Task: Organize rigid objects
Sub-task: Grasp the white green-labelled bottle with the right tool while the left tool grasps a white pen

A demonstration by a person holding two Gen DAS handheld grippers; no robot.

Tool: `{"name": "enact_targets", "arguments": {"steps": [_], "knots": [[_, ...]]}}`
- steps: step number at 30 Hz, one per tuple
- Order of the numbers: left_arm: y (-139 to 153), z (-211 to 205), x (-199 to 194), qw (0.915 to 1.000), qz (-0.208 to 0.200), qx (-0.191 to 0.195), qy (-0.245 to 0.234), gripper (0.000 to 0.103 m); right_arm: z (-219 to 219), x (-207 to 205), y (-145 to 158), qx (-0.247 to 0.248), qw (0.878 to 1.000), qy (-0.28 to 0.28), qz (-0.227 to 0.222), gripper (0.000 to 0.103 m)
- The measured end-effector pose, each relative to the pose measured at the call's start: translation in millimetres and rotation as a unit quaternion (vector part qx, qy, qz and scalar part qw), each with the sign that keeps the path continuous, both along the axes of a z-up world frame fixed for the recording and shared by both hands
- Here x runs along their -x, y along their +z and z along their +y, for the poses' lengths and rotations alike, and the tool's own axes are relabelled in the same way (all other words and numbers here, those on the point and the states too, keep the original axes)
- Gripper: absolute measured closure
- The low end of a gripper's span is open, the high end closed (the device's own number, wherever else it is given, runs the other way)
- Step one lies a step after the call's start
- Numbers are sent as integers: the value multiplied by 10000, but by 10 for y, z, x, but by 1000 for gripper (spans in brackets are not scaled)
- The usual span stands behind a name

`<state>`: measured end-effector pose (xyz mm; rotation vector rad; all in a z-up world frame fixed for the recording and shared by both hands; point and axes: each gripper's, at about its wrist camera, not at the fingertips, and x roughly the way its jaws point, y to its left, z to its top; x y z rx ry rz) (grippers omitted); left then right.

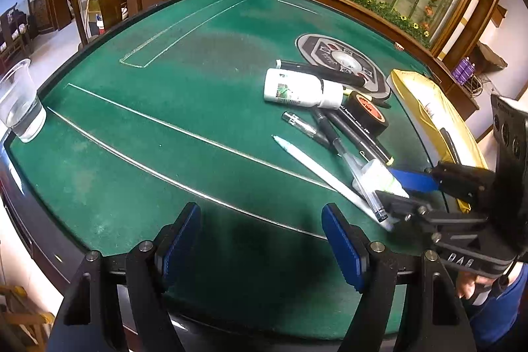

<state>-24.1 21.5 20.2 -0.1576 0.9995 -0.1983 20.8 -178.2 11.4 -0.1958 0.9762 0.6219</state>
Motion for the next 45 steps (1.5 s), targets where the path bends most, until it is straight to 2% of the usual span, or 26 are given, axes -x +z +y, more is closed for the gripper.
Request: {"name": "enact_targets", "arguments": {"steps": [7,11,14,21,23,26,29,31,33,40,45], "knots": [[-18,6,-33,9999,99,-13,57,24,-11,152,14,-503,9979,243,332,70],[-57,-87,-114,9997,241,-92,55,24,-175,134,109,-503,9986,-108,133,70],[-101,-180,-163,9992,344,-187,44,24,-272,104,113,-584,9978,-289,154,70],[-142,-438,-227,9966,267,-782,30,23,-396,22,106,-691,9959,-534,256,70],[-172,-514,-226,9935,216,-1117,24,23,-411,22,110,-721,9955,-560,267,70],[-164,-495,-203,9938,174,-1100,-21,25,-412,21,102,-748,9951,-585,280,70],[-131,-418,-165,9936,111,-1127,-11,46,-411,16,76,-765,9947,-594,336,70],[-110,-380,-145,9933,83,-1152,-34,75,-405,31,82,-766,9950,-567,314,70],[-103,-347,-122,9930,92,-1175,-54,86,-393,53,100,-793,9950,-532,283,70],[-117,-366,-68,9913,-99,-1307,-105,87,-321,68,51,-658,9963,-484,266,70],[-129,-296,-47,9940,-211,-1068,-80,87,-275,84,14,-387,9977,-540,105,70]]}}
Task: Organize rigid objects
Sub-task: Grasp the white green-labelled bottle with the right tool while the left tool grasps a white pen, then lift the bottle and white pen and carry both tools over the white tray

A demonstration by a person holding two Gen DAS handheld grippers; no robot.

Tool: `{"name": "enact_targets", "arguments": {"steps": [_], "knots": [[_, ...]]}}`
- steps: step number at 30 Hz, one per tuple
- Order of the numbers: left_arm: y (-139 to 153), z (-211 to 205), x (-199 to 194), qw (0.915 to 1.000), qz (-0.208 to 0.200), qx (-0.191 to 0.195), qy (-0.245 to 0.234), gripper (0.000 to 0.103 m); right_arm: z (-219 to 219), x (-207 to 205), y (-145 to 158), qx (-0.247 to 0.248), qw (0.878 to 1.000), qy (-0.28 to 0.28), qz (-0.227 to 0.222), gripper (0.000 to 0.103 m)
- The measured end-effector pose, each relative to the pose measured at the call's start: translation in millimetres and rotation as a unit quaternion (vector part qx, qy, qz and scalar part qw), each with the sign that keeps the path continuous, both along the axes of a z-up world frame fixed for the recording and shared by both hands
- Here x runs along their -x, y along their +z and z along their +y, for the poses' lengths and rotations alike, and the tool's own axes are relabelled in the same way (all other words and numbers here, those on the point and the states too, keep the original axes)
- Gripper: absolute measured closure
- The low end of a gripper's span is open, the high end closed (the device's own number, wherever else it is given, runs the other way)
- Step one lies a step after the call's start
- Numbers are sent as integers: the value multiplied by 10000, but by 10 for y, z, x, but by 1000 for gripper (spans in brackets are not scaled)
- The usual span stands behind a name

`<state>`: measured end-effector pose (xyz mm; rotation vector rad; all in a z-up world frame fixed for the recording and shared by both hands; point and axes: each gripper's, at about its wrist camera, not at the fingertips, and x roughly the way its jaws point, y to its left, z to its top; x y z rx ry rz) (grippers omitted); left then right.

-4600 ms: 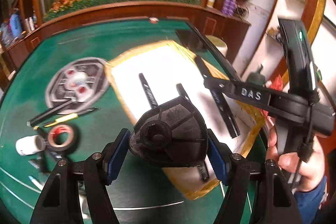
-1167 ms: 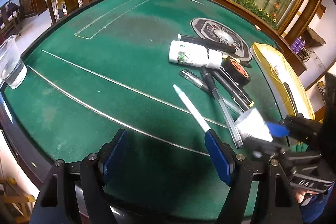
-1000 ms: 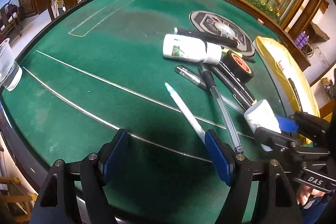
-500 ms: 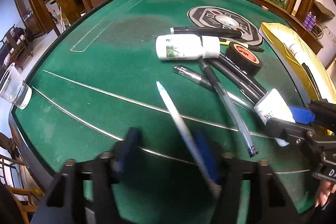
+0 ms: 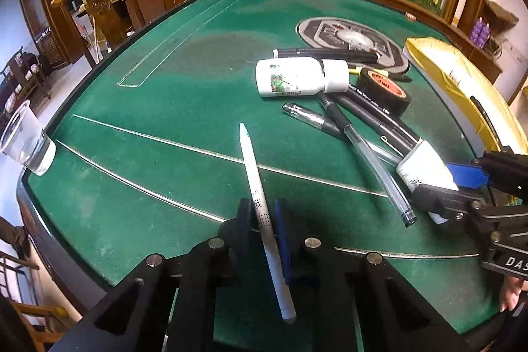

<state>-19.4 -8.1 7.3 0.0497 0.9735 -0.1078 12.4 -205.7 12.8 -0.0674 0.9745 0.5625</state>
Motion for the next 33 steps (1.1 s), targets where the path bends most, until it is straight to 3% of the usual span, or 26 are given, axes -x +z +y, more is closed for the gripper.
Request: {"name": "enact_targets", "arguments": {"steps": [13,21,24,33], "knots": [[-15,-87,43,9992,-272,-277,-44,87,139,103,-32,555,9974,-38,-467,70],[-17,-50,26,9997,-230,-111,-28,87,117,83,-40,463,9977,-140,-480,70],[-21,-58,33,9996,-257,-38,-68,95,94,76,-35,359,9983,-154,-429,70],[26,-1,46,9996,-253,100,40,95,-4,31,11,18,9991,-264,-317,70]]}}
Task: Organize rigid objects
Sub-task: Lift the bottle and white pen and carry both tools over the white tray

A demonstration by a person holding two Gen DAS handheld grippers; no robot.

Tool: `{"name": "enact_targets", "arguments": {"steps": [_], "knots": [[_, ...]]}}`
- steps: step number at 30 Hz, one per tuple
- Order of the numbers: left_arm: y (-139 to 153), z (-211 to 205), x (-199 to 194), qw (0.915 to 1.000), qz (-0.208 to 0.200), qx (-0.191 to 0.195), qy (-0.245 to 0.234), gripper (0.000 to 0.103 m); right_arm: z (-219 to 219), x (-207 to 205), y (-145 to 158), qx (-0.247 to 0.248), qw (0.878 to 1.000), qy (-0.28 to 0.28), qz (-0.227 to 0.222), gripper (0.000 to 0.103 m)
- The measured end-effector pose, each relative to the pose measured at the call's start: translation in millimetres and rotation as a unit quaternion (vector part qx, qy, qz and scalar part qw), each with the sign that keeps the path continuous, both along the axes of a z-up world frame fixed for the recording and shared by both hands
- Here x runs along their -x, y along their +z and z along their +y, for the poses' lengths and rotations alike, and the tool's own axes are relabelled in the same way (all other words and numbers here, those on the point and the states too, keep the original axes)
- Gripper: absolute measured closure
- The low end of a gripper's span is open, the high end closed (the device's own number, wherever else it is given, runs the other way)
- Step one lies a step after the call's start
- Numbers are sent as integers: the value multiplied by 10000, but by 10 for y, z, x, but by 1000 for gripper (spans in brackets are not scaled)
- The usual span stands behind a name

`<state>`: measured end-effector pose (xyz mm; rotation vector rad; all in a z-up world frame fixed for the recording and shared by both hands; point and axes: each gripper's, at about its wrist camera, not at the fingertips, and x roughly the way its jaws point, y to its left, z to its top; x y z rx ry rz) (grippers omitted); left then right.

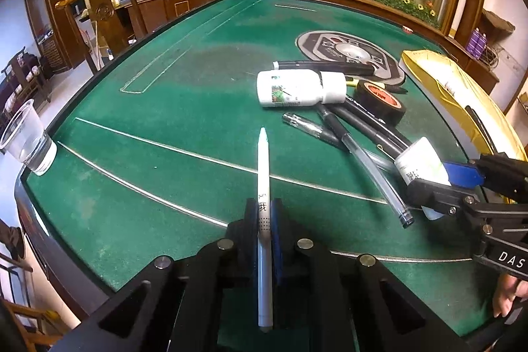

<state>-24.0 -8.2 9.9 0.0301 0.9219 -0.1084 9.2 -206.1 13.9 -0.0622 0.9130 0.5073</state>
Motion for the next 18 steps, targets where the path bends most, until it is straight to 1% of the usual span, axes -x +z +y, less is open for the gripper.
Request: {"name": "enact_targets", "arguments": {"steps": [6,11,18], "knots": [[40,20,14,10000,-45,55,12,95,-36,-6,28,-122,9999,-32,4,71],[128,51,38,9998,-134,117,30,95,-98,-23,63,-288,9995,-122,-5,71],[226,62,65,9995,-243,216,29,95,-137,-42,77,-393,9990,-193,10,71]]}}
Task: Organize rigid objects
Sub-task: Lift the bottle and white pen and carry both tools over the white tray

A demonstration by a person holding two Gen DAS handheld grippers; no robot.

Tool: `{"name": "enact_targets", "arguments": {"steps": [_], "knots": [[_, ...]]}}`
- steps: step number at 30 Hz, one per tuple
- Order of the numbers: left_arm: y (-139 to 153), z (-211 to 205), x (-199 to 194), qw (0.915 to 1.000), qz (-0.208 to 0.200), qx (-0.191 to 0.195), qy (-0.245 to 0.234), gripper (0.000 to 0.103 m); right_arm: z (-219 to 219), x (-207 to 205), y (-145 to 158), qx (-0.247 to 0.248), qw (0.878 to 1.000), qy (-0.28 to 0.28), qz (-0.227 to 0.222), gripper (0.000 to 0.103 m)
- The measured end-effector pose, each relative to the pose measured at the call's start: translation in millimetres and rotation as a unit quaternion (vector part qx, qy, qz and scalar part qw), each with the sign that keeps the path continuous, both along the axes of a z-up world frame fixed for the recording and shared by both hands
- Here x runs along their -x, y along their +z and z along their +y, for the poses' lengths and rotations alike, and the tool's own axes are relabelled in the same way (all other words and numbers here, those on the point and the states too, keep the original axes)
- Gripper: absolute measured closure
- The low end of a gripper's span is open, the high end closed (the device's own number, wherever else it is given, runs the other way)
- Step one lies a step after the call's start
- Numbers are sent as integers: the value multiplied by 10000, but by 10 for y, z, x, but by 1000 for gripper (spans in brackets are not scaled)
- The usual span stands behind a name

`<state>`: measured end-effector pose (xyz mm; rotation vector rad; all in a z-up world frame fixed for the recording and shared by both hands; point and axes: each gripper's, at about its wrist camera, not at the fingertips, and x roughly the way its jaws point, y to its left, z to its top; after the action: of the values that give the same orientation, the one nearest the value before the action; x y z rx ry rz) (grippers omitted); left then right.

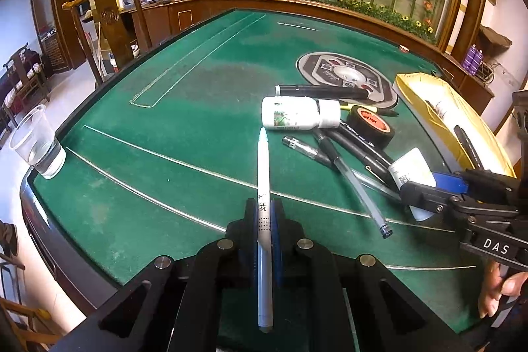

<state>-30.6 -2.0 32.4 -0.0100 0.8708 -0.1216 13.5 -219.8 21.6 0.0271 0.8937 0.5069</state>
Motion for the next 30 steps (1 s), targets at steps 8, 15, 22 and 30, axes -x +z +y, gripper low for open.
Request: {"name": "enact_targets", "arguments": {"steps": [8,15,22,30], "knots": [[74,-26,3,10000,-54,62,-44,95,-60,-7,42,-101,9999,-78,-47,71],[210,-160,-8,9996,-236,-16,-121,95,-189,-28,145,-313,9991,-254,-138,71],[433,-369,-38,9987,-412,-25,-311,96,-462,-46,356,-599,9958,-574,-392,71],[724,-767,-135,9958,-514,215,-723,96,-1173,-50,677,-970,9819,-1418,-795,71]]}}
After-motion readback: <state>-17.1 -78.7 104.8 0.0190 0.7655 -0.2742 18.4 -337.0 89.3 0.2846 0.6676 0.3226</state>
